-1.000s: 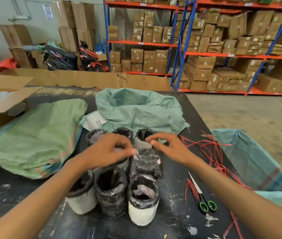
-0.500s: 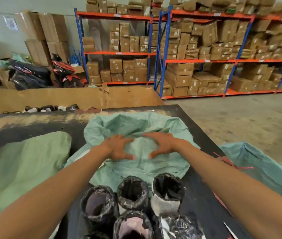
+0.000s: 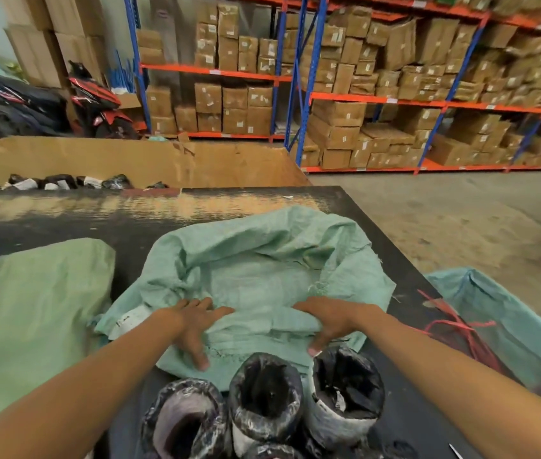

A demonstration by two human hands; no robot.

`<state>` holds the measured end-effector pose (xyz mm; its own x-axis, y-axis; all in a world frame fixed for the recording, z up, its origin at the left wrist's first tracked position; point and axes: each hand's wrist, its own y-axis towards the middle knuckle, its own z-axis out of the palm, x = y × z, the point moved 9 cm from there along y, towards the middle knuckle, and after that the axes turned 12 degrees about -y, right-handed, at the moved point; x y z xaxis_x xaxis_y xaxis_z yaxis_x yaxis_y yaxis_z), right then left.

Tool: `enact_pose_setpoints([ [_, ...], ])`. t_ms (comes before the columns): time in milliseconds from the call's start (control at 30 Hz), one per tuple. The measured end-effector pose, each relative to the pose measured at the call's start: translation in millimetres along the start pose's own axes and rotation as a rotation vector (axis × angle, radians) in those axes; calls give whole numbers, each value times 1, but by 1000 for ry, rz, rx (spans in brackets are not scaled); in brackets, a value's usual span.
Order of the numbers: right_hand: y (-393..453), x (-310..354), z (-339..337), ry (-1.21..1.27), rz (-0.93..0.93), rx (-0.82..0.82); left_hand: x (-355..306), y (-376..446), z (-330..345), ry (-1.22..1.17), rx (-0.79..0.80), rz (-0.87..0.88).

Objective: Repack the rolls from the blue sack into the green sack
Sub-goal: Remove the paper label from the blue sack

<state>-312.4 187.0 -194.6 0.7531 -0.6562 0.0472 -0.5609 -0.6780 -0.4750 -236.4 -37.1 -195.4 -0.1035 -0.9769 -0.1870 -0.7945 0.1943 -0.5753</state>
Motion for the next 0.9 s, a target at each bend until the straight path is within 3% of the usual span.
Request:
enact_pose_setpoints([
  [67, -15, 6, -33, 288, -33, -120, -10, -12, -19, -61, -93, 41],
  [100, -25, 1, -60, 422, -26, -305, -13, -22, -36, -139, -201, 78],
  [167, -53, -36, -111, 584, 95, -820, -15, -51, -81, -240, -566, 214],
  [233, -80, -88, -123, 566, 397, -1194, -7, -88, -116, -174, -1052, 318],
  [267, -84, -113, -114, 511, 578, -1225, 3, -101, -122, -173, -1236, 255],
  [300, -78, -130, -101, 457, 714, -1116, 20, -107, -125, -233, -1332, 97],
  [333, -65, -143, -79, 424, 778, -919, 49, -97, -116, -369, -1296, -106],
  [400, -37, -144, -25, 476, 697, -483, 92, -61, -71, -673, -921, -414],
  [433, -25, -136, 1, 494, 612, -309, 101, -41, -48, -723, -722, -437],
  [500, -11, -122, 31, 383, 507, -123, 96, -14, -18, -719, -479, -329],
  [633, -6, -124, 36, 212, 562, -46, 81, 4, 0, -512, -342, -340],
  [767, -9, -119, 13, -6, 567, -45, 82, 1, -3, -505, -245, -362],
  [833, -16, -113, -5, -122, 619, -148, 77, -5, -10, -545, -305, -333],
  [900, -26, -108, -28, -137, 687, -336, 69, -18, -27, -617, -521, -265],
])
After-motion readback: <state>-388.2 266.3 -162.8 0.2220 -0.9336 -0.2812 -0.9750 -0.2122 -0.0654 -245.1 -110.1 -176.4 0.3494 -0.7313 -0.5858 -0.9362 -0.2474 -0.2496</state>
